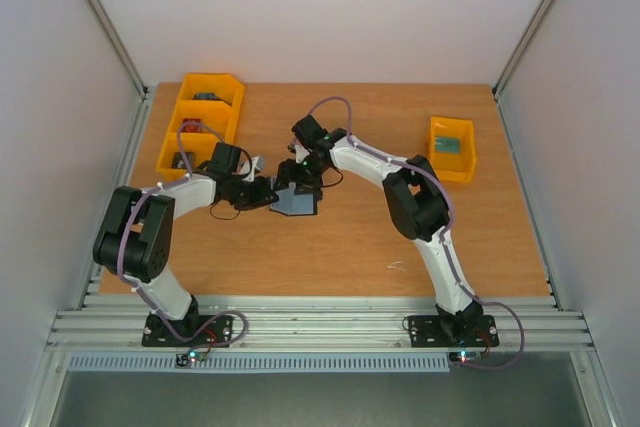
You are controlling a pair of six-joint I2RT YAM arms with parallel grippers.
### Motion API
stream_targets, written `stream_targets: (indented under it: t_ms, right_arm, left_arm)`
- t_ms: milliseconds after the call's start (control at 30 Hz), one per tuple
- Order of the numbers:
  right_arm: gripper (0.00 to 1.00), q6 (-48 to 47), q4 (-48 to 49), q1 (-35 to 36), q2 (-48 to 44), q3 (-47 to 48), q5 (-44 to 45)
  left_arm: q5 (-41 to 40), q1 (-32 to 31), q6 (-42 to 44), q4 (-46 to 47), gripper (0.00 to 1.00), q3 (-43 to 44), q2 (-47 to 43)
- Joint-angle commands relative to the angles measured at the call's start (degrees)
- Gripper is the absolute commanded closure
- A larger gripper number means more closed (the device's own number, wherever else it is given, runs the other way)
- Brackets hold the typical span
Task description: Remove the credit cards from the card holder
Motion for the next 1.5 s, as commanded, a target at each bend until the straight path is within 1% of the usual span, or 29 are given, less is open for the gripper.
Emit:
stream_targets:
  t_ms: [0, 67, 100, 167, 233, 300, 367, 567, 733, 867, 900, 1000, 1067, 1100, 1167, 1333, 1467]
  right_arm:
    - [0.38, 1.55, 2.21, 0.10, 1.77, 0.25, -4.99]
    - [0.45, 2.28, 2.92, -0.02, 2.62, 0.09, -6.74]
    - [0.49, 2.48, 2.72, -0.05, 2.96, -0.01, -6.83]
    - [0.57, 3.12, 2.20, -0.47, 3.37, -0.65, -6.39]
    - [0.62, 3.78, 2.74, -1.18, 2.98, -2.34, -6.36]
    - [0.67, 4.32, 3.78, -2.06, 2.36, -4.36, -6.45]
    - [0.67, 4.48, 4.03, -2.75, 1.83, -5.69, -6.17]
    - [0.67, 4.30, 4.62, -4.21, 0.09, -8.93, -5.23]
    - [0.67, 4.58, 5.44, -4.60, -0.72, -10.06, -6.18]
    - [0.67, 5.09, 5.84, -5.22, -2.51, -11.53, -5.40]
    - [0.67, 4.90, 5.31, -5.41, -2.89, -11.65, -4.72]
    - [0.66, 1.91, -0.09, -5.52, -3.30, -9.71, 1.00]
    - [0.65, -1.12, -5.08, -5.58, -3.46, -8.08, 5.60]
    - [0.64, -2.46, -7.47, -5.69, -3.76, -7.92, 8.03]
    - [0.63, -4.34, -9.32, -6.27, -5.41, -9.26, 11.51]
    - [0.59, -6.20, -9.00, -8.96, -11.89, -14.92, 14.15]
    - [0.57, -11.81, -10.19, -9.27, -17.66, -16.00, 16.71]
  left_arm:
    - [2.69, -0.23, 0.36, 3.97, 1.00, 0.36, -0.71]
    - [2.76, -0.28, 0.35, 4.11, 0.99, 0.36, -0.63]
    - [2.58, -0.26, 0.35, 4.07, 0.95, 0.44, -0.68]
    - [2.17, -0.28, 0.52, 3.75, 0.78, 0.53, -0.93]
    - [2.31, -0.25, 0.90, 3.70, 0.69, 0.58, -1.48]
    - [2.96, -0.21, 1.18, 3.92, 0.66, 0.49, -1.98]
    - [3.53, -0.20, 1.23, 4.22, 0.66, 0.51, -2.24]
    - [2.86, -0.19, 1.23, 3.73, 0.67, 0.80, -2.34]
    - [1.43, -0.18, 1.13, 3.42, 0.79, 0.78, -1.79]
    - [0.71, -0.18, 1.86, 2.47, 0.79, 0.67, -2.59]
    - [0.17, -0.15, 2.21, 2.23, 0.82, 0.56, -2.68]
    - [-1.60, -0.15, 3.66, 1.00, 0.95, 0.69, -2.73]
    - [-2.31, -0.18, 4.67, 0.12, 0.99, 1.07, -2.98]
    - [-2.48, -0.17, 5.19, -0.66, 1.00, 1.44, -3.22]
    - [-3.00, -0.17, 6.94, -2.06, 1.00, 2.39, -3.94]
    - [-4.59, -0.14, 11.48, -6.41, 1.00, 4.55, -6.11]
    - [-3.64, -0.16, 14.38, -9.32, 1.00, 5.80, -7.78]
